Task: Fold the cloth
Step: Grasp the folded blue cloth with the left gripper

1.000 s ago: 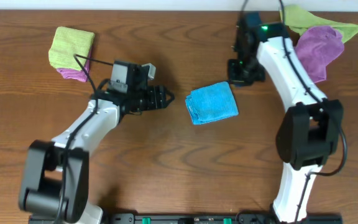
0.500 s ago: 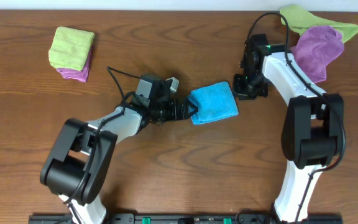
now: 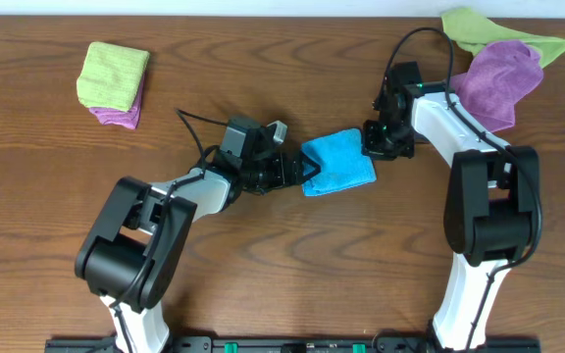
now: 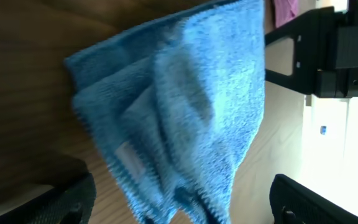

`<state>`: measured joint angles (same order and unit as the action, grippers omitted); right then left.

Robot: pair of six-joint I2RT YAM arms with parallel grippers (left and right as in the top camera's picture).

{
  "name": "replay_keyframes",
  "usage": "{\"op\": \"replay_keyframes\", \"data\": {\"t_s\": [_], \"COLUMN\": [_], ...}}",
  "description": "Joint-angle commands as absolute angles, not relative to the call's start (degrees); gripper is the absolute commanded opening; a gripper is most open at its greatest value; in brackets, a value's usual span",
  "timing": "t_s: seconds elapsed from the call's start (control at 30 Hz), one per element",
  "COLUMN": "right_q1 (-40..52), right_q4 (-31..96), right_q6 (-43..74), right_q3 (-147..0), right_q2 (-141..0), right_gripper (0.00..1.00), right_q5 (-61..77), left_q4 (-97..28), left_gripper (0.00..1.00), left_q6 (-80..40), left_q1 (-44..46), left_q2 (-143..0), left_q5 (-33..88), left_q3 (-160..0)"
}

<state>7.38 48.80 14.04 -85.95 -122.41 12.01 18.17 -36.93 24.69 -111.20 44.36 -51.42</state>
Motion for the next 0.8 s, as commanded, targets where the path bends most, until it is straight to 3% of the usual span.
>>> {"op": "replay_keyframes", "data": {"t_s": [0.0,0.3,0.47,0.6,0.77], "right_q1": [9.21,11.44,11.29,11.29,11.22], "right_q4": [48.21,47.48,47.59,47.64,48.99], "right_q6": [14.76,14.76,14.76,14.76,14.72], "right_q3": [-85.32,-85.32,-85.32,-85.34,-85.34], "right_q2": [-122.61,-122.61,-122.61,-122.61,-122.61], "right_gripper": [0.02,0.01,0.01,0.02,0.01], "right_q5": [14.9,15.05,15.57,16.14,16.12], "left_q4": [17.63,18.0,18.02,18.09,18.96], "left_gripper": [0.92,0.91,0.8,0.43,0.08], "left_q6": [-39.79,-42.46,-42.48,-44.25,-44.86], "left_q1": [25.82,26.33,26.33,26.33,25.93], "left_q2": [-115.07,-115.57,-115.57,-115.57,-115.55], "left_q5": [42.89,42.92,42.89,42.41,42.24], "left_q3": [-50.98,-50.98,-50.98,-51.0,-51.07]}}
